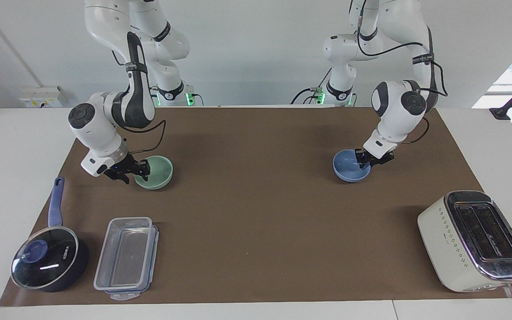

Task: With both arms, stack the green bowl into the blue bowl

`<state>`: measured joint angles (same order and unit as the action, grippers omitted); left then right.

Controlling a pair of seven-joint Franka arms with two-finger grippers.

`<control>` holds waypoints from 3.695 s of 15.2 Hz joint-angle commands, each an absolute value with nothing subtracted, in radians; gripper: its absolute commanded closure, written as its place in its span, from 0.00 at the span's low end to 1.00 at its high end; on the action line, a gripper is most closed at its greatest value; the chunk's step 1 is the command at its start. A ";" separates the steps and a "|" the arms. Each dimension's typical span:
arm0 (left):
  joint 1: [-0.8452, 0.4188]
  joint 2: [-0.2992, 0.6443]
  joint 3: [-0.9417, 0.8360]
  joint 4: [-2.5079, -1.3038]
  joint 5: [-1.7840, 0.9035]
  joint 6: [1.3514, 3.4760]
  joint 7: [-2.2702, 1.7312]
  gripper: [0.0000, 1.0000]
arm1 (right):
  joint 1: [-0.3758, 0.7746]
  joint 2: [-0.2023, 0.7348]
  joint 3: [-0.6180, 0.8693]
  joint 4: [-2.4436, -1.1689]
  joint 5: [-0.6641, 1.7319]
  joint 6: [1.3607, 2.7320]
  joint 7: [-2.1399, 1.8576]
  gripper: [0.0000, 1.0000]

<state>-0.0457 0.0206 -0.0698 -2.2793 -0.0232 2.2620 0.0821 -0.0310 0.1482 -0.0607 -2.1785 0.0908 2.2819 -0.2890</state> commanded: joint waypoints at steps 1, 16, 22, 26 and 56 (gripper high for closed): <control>-0.075 0.046 -0.069 -2.128 -0.020 2.148 0.072 1.00 | -0.037 0.149 -0.055 -2.155 0.107 2.249 -0.322 1.00; -0.600 0.212 -0.072 -2.008 -0.167 2.244 -0.437 1.00 | 0.002 0.172 -0.044 -1.796 0.107 1.824 -0.298 1.00; -0.626 0.261 -0.071 -2.014 -0.186 2.305 -0.428 1.00 | 0.006 0.176 -0.044 -1.804 0.107 1.825 -0.296 1.00; -0.620 0.256 -0.071 -2.006 -0.184 2.293 -0.422 0.01 | 0.011 0.175 -0.044 -1.804 0.107 1.825 -0.284 1.00; -0.101 -0.032 -0.046 -1.614 0.011 1.445 -0.054 0.00 | 0.546 0.167 -0.032 -2.000 0.235 2.235 0.176 1.00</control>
<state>-0.0987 -0.0342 -0.0486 -1.6102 -0.0122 1.4446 -0.0651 0.5201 0.1674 -0.0309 -1.9918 0.2150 2.2169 0.1415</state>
